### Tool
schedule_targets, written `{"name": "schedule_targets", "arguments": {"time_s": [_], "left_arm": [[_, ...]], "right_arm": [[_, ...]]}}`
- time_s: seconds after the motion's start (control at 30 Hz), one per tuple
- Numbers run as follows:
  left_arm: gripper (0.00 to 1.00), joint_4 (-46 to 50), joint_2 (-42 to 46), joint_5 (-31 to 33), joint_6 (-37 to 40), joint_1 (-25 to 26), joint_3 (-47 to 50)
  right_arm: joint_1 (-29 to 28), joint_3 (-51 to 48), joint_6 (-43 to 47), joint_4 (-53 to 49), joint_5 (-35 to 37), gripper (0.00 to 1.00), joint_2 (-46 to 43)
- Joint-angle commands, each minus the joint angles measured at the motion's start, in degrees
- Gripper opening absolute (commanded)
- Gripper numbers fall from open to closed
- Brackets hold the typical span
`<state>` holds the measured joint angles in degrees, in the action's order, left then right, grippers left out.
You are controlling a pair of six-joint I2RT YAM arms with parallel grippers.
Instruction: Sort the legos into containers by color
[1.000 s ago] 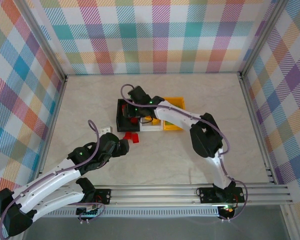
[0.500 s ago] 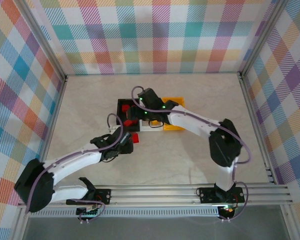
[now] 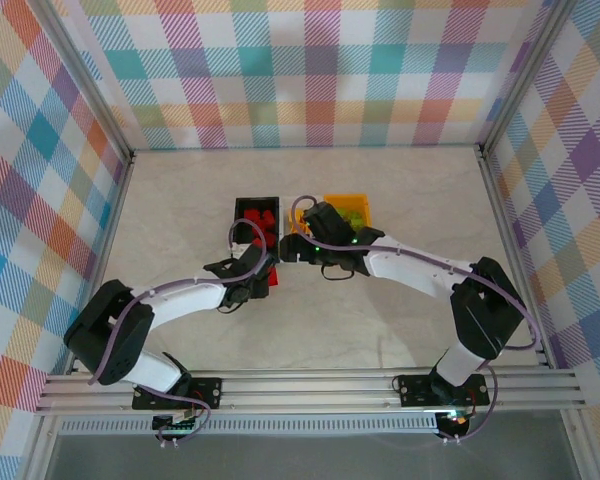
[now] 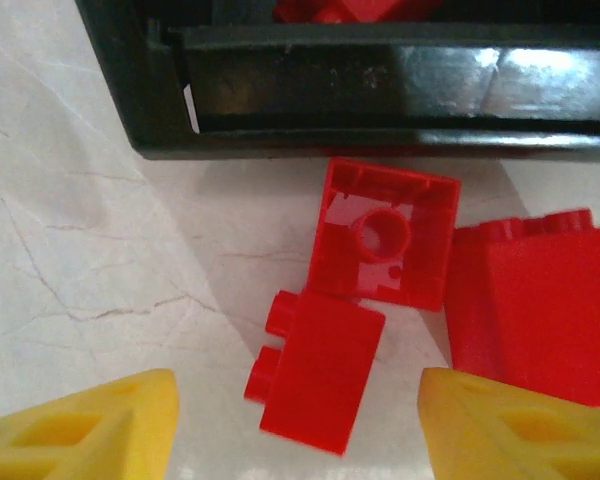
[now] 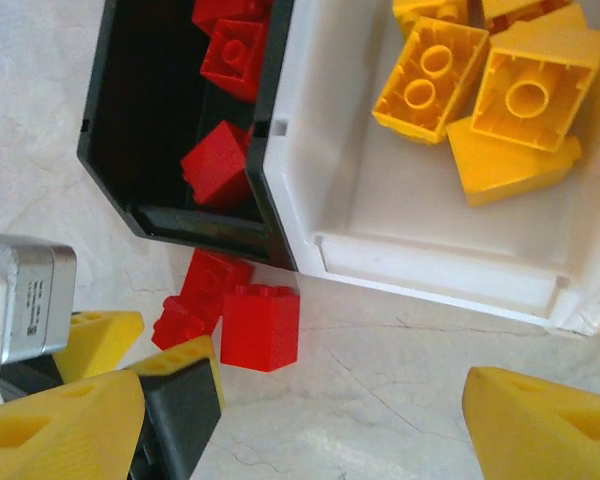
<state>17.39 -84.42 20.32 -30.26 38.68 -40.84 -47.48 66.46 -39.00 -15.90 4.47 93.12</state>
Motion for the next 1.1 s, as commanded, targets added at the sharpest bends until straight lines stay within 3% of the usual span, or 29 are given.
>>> {"name": "schedule_targets", "arguments": {"time_s": [0.0, 0.2, 0.4, 0.63, 0.77, 0.97, 1.03, 1.07], "left_arm": [[0.57, -3.55, -2.25, 2.21, 0.47, -0.95, -2.06], [0.38, -4.03, -4.09, 2.36, 0.07, -1.06, -2.34], [0.21, -2.33, 1.71, 1.01, -1.58, -0.95, 0.60], [0.23, 6.66, 16.82, -0.58, -2.91, -0.43, -2.97], [0.22, 7.41, 10.51, 0.00, -0.47, -2.86, -12.32], [0.21, 5.05, -6.41, -3.24, 0.27, -8.45, -25.03], [0.24, 5.80, -11.34, -3.63, 0.38, -9.34, -29.08], [0.30, 6.28, -13.01, -3.85, 0.42, -9.72, -30.58]], "right_arm": [[-0.27, -1.11, -1.78, 2.19, 1.07, 0.83, -3.34], [-0.33, -3.46, -2.44, 2.14, 1.59, 0.83, -5.42], [-0.33, -5.67, -3.33, 2.52, 1.51, 0.83, -6.11], [-0.31, -8.26, -4.62, 3.77, 1.18, 0.83, -5.67], [-0.33, -8.80, -5.37, 4.02, 1.22, 0.83, -5.15], [-0.63, -9.30, -5.82, 2.54, 1.24, 0.83, -4.47], [-1.18, -9.50, -5.56, 2.31, 1.31, 0.83, -3.98], [-1.57, -9.42, -5.43, 2.11, 1.42, 0.83, -3.64]]}}
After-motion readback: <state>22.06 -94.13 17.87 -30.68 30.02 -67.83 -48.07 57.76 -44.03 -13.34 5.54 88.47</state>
